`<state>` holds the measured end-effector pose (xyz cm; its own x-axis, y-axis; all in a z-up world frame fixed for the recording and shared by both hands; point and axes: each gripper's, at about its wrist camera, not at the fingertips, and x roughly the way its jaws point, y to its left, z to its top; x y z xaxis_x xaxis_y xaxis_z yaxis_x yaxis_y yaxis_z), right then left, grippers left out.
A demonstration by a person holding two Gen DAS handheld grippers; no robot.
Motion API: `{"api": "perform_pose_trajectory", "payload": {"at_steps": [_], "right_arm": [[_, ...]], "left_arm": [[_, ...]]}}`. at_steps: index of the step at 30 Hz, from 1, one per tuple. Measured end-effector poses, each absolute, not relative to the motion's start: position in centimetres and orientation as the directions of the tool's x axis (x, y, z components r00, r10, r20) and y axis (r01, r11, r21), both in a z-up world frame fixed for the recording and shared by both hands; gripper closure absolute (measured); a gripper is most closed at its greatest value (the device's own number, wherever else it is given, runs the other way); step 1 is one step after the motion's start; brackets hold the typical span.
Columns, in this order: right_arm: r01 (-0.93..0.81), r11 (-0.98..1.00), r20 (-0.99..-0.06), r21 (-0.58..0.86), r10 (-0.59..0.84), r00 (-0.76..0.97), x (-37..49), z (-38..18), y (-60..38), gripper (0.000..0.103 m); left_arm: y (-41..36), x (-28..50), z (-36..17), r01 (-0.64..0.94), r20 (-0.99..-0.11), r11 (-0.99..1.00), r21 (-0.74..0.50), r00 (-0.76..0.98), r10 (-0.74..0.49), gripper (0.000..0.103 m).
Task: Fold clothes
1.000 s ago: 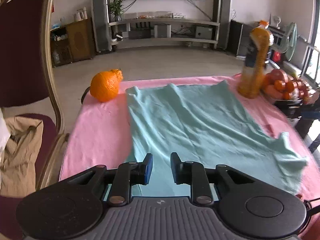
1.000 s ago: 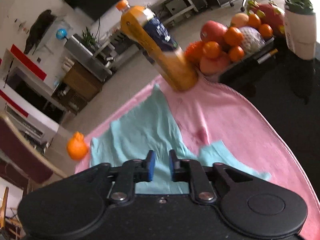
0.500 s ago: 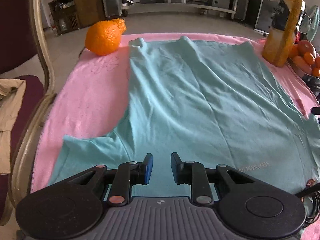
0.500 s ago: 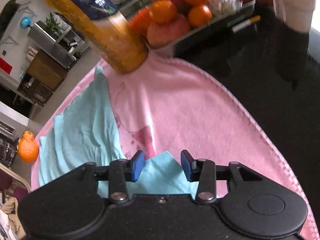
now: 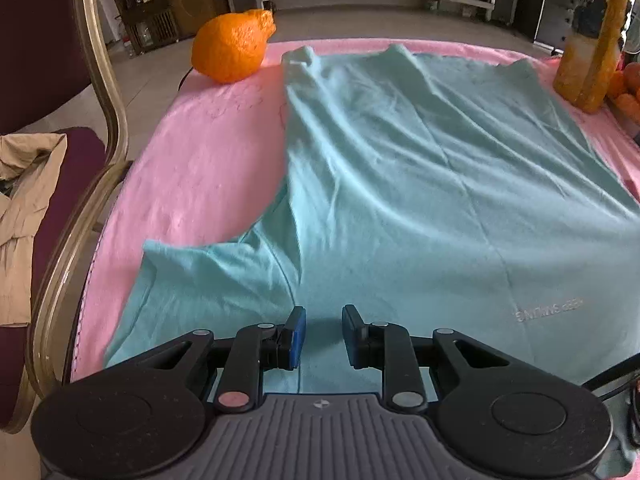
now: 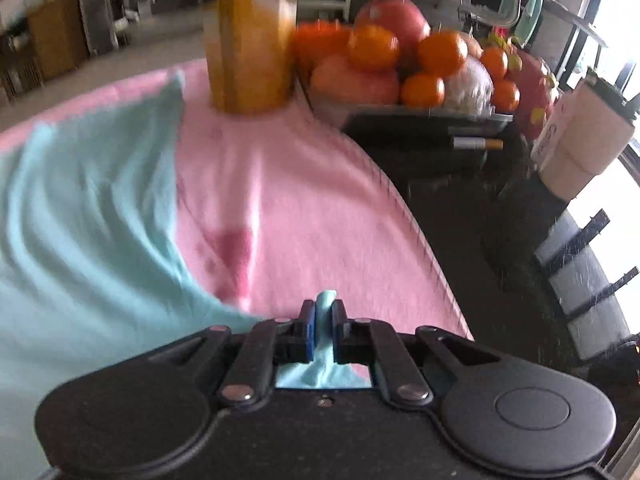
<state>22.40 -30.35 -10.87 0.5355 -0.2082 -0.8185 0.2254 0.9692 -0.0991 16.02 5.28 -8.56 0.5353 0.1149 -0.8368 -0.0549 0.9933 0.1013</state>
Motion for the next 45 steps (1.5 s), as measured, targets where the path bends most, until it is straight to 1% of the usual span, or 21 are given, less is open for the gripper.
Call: {"api": "perform_pose_trajectory", "payload": {"at_steps": [2, 3, 5, 8, 9, 12, 15, 17, 21, 24, 28, 30, 31, 32, 33, 35, 37, 40, 42, 44, 45], "right_arm": [[0.196, 0.970, -0.815, -0.141, -0.227, 0.534, 22.5, -10.8, -29.6, 0.093], [0.199, 0.970, -0.815, -0.139, -0.226, 0.534, 22.5, -10.7, -29.5, 0.085], [0.229, 0.971, -0.808, -0.069, -0.189, 0.558, 22.1, -9.6, -30.3, 0.075], [0.271, 0.959, -0.776, 0.082, -0.109, 0.622, 21.2, -7.2, -31.7, 0.073], [0.273, 0.948, -0.759, 0.163, -0.056, 0.648, 20.9, -6.3, -32.1, 0.073], [0.208, 0.919, -0.698, 0.335, 0.093, 0.710, 21.5, -3.6, -31.9, 0.072], [0.107, 0.930, -0.670, 0.353, 0.172, 0.722, 24.1, -1.8, -29.7, 0.073], [0.055, 0.937, -0.661, 0.344, 0.201, 0.723, 26.2, -1.3, -28.0, 0.077], [0.003, 0.956, -0.676, 0.293, 0.205, 0.708, 31.9, -2.3, -25.0, 0.078], [0.017, 0.964, -0.699, 0.265, 0.180, 0.692, 36.5, -4.3, -24.0, 0.078], [0.033, 0.984, -0.748, 0.177, 0.113, 0.654, 41.7, -7.1, -22.2, 0.078], [0.048, 0.990, -0.771, 0.135, 0.074, 0.633, 43.3, -8.7, -21.7, 0.078], [0.056, 0.992, -0.779, 0.109, 0.051, 0.625, 43.9, -9.4, -21.4, 0.083], [0.065, 0.995, -0.777, 0.075, 0.018, 0.629, 44.2, -9.8, -21.1, 0.101], [0.077, 0.996, -0.767, 0.035, -0.023, 0.641, 44.3, -10.0, -20.8, 0.102], [0.127, 0.989, -0.698, -0.071, -0.140, 0.702, 44.0, -9.7, -20.4, 0.103], [0.163, 0.980, -0.675, -0.114, -0.197, 0.711, 44.0, -9.8, -20.5, 0.103], [0.151, 0.982, -0.716, -0.113, -0.186, 0.673, 44.4, -11.1, -20.6, 0.102], [0.143, 0.984, -0.738, -0.109, -0.176, 0.652, 44.5, -11.8, -20.7, 0.102], [0.136, 0.988, -0.728, -0.077, -0.149, 0.669, 44.0, -11.4, -21.1, 0.099], [0.126, 0.990, -0.724, -0.055, -0.127, 0.678, 43.9, -11.0, -21.3, 0.095]], "left_arm": [[5.5, 16.0, -8.5, -0.065, -0.835, 0.992, 0.104, 0.536, 0.122, 0.079], [5.8, 16.0, -8.2, -0.076, -0.833, 0.993, 0.096, 0.539, 0.122, 0.079], [6.4, 16.1, -7.6, -0.101, -0.828, 0.992, 0.069, 0.548, 0.114, 0.079], [7.4, 16.7, -5.7, -0.121, -0.804, 0.991, 0.047, 0.584, 0.110, 0.079], [7.7, 16.9, -5.0, -0.126, -0.794, 0.991, 0.042, 0.598, 0.110, 0.079], [8.4, 18.4, -3.0, -0.113, -0.755, 0.993, 0.037, 0.647, 0.102, 0.079], [8.5, 21.1, -1.7, -0.088, -0.723, 0.995, 0.049, 0.684, 0.096, 0.079], [8.3, 23.1, -1.5, -0.076, -0.705, 0.995, 0.069, 0.702, 0.102, 0.079], [8.4, 27.6, -2.8, -0.054, -0.688, 0.993, 0.104, 0.717, 0.111, 0.079], [8.5, 30.3, -4.4, -0.038, -0.688, 0.993, 0.115, 0.717, 0.107, 0.079], [8.8, 32.1, -5.8, 0.003, -0.705, 0.997, 0.072, 0.707, 0.049, 0.079], [8.9, 32.6, -6.3, 0.008, -0.704, 0.997, 0.074, 0.709, 0.047, 0.079], [9.0, 32.8, -6.5, 0.005, -0.704, 0.997, 0.075, 0.709, 0.049, 0.079], [9.2, 33.0, -6.7, 0.000, -0.703, 0.997, 0.075, 0.709, 0.053, 0.079], [9.4, 33.2, -6.8, -0.006, -0.703, 0.997, 0.075, 0.709, 0.057, 0.079], [9.7, 33.5, -7.2, -0.024, -0.705, 0.996, 0.082, 0.705, 0.075, 0.079], [10.2, 33.7, -7.6, -0.046, -0.714, 0.995, 0.083, 0.694, 0.091, 0.079], [10.9, 34.0, -8.1, -0.080, -0.729, 0.995, 0.060, 0.677, 0.098, 0.079], [11.2, 34.6, -8.1, -0.094, -0.736, 0.995, 0.037, 0.671, 0.091, 0.077], [11.2, 35.8, -8.1, -0.088, -0.739, 0.996, 0.028, 0.668, 0.080, 0.067], [10.9, 36.6, -8.0, -0.081, -0.739, 0.996, 0.033, 0.669, 0.079, 0.067]]}}
